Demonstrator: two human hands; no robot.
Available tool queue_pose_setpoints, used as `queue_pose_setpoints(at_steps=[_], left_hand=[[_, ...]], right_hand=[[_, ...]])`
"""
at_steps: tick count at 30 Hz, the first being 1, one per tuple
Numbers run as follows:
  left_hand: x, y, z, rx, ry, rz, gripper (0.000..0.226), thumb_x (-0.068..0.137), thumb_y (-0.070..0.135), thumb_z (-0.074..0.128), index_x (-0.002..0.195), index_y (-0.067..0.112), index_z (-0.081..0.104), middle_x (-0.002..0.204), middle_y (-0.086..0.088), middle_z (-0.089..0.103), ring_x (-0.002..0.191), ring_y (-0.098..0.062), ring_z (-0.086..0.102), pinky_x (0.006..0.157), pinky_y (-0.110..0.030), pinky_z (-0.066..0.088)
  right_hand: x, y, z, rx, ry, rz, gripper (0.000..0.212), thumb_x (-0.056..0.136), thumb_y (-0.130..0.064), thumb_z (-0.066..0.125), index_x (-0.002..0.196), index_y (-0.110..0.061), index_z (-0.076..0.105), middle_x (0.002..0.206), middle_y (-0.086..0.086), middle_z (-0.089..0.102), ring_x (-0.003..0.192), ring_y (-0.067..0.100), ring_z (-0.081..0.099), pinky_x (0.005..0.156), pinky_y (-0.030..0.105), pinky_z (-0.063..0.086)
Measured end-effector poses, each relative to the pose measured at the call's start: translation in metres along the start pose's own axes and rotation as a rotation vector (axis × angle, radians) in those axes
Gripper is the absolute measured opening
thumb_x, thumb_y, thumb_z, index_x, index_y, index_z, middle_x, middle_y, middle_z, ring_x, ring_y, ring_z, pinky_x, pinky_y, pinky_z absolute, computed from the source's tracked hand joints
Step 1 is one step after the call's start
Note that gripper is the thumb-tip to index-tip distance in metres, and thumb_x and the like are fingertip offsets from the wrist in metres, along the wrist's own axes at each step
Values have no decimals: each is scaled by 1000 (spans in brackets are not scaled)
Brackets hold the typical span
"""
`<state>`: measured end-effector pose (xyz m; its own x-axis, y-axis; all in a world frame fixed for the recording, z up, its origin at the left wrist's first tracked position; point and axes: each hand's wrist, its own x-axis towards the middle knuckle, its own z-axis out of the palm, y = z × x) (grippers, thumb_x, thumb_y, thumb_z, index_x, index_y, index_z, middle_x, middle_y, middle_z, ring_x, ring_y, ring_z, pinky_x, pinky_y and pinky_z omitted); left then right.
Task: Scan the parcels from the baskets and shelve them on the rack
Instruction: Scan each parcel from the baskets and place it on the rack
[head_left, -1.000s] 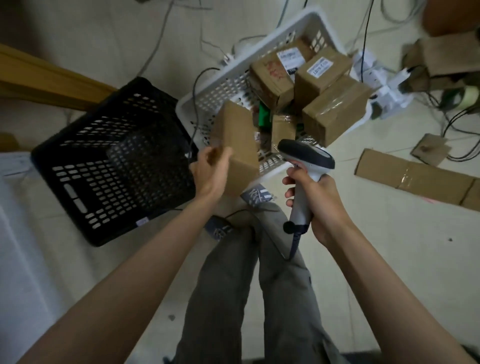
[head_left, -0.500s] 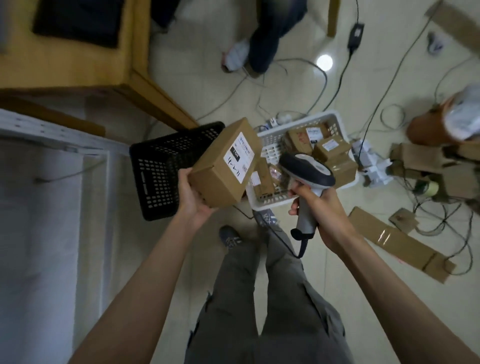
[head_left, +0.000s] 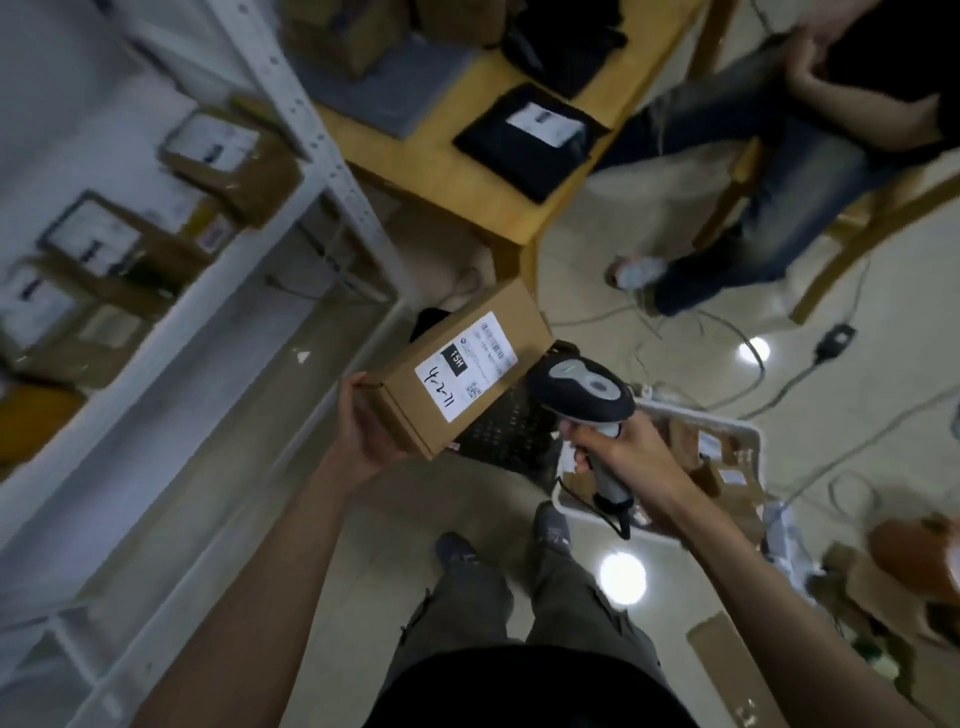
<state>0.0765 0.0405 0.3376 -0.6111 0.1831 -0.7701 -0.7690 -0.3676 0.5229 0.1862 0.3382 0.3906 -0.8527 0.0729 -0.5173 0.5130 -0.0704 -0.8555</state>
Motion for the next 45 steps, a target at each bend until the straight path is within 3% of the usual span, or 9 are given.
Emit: queue_pose_setpoints(at_steps=[6, 13, 17, 23, 31, 34, 39, 43, 45], left_hand=[[-43, 23, -76, -299, 59, 136, 70, 86, 55, 47, 145, 18, 55, 144, -10, 59, 137, -31, 51, 107, -45, 41], [-62, 20, -109, -559, 68, 383, 57, 82, 48, 49, 127, 19, 67, 139, -9, 61, 125, -30, 59, 94, -39, 48], [-66, 20, -116, -637, 75, 511, 61, 83, 51, 45, 128, 18, 68, 138, -11, 62, 129, -31, 57, 99, -42, 45], [-75, 30, -129, -580, 53, 580, 67, 79, 48, 53, 136, 14, 61, 147, -15, 53, 143, -36, 42, 117, -44, 24], [-88, 39, -127, -647, 80, 648, 59, 80, 46, 52, 127, 13, 68, 134, -13, 64, 126, -34, 58, 109, -42, 39], [-94, 41, -126, -684, 82, 666, 55, 81, 46, 51, 122, 13, 69, 134, -13, 62, 128, -35, 56, 112, -43, 36], [-113, 64, -124, -684, 132, 717, 71, 86, 49, 46, 146, 13, 53, 146, -16, 55, 137, -39, 48, 117, -49, 31], [-140, 97, -124, -711, 153, 820, 63, 87, 48, 45, 139, 14, 61, 139, -16, 61, 128, -36, 59, 102, -46, 50], [-159, 116, -123, -688, 125, 873, 63, 87, 48, 47, 139, 14, 61, 139, -15, 61, 129, -35, 58, 104, -47, 48]], right_hand=[[26, -44, 77, 29, -184, 71, 8, 95, -11, 68, 92, -4, 70, 81, 8, 68, 64, 15, 60, 60, 29, 57], [44, -85, 157, 156, -347, 168, 11, 94, -19, 72, 91, -9, 70, 75, 5, 66, 61, 14, 60, 57, 29, 56], [43, -104, 189, 189, -441, 201, 12, 93, -18, 72, 92, -7, 65, 73, 5, 64, 61, 14, 60, 55, 27, 56], [40, -124, 210, 215, -497, 239, 16, 92, -19, 72, 91, -8, 62, 72, 6, 61, 60, 16, 59, 53, 28, 55], [36, -145, 234, 219, -503, 185, 14, 93, -17, 72, 95, -8, 62, 71, 6, 61, 60, 16, 59, 55, 28, 56], [32, -152, 245, 210, -540, 146, 13, 95, -15, 69, 99, -7, 60, 70, 6, 60, 60, 16, 58, 55, 28, 54], [31, -175, 258, 155, -556, 115, 13, 93, -16, 71, 89, -9, 61, 67, 6, 59, 55, 16, 55, 53, 28, 50], [29, -202, 269, 102, -621, 40, 14, 92, -15, 72, 96, -6, 62, 70, 8, 63, 56, 16, 59, 51, 29, 52], [28, -221, 275, 74, -631, -56, 15, 93, -17, 72, 101, -6, 64, 73, 9, 65, 58, 16, 60, 54, 31, 53]])
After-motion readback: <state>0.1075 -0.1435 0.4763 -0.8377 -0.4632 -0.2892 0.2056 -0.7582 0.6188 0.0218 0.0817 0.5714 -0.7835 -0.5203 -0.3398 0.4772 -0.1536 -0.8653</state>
